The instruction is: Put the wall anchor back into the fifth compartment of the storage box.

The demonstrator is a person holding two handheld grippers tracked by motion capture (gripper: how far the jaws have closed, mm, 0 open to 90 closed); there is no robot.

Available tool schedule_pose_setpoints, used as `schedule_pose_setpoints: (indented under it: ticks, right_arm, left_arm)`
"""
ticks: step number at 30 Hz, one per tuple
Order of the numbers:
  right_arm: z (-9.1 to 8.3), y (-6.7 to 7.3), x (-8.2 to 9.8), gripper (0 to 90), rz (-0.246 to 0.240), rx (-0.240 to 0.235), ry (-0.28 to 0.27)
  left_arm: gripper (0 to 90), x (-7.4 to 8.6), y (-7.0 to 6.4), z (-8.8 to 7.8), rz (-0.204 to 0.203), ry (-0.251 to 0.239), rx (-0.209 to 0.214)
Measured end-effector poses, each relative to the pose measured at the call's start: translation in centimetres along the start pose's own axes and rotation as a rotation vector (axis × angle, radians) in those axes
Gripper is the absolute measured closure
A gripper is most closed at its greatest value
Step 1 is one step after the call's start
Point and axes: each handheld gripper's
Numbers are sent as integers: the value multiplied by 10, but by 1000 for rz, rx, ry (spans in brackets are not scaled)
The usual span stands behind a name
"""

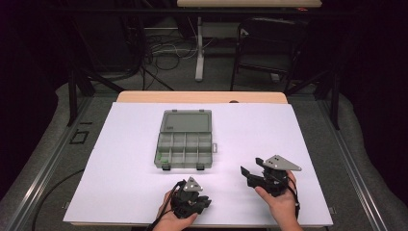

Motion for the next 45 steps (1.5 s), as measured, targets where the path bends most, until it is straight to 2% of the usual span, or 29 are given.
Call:
schedule_pose_setpoints:
  ticks: [14,30,34,40,41,42,45]
  right_arm:
    - [0,0,0,326,2,1,-2]
    - [0,-1,0,326,2,6,-3]
    - [0,-1,0,326,2,4,-4]
    - [0,-1,0,326,3,4,-4]
    - [0,-1,0,326,3,4,-4]
    - [0,-1,0,326,3,4,-4]
    - [0,-1,0,326,1,4,-4]
  left_arm:
    - [842,1,0,0,8,3,-7]
    - [846,0,0,-1,20,8,-17]
    - [846,-2,2,-3,5,-2,-20]
    - [846,-5,9,-9,12,-12,-27]
    - [846,-6,9,-10,-6,-18,-26]
    - [846,-7,11,-11,6,-19,-35]
    - [846,-8,14,-14,-4,-28,-37]
Point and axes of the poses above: each handheld gripper's, and its own axes: z roughly forward along the jaws, x roughly out of its underside, y roughly to its left, and after that the axes turned 3 degrees about -x, right-handed
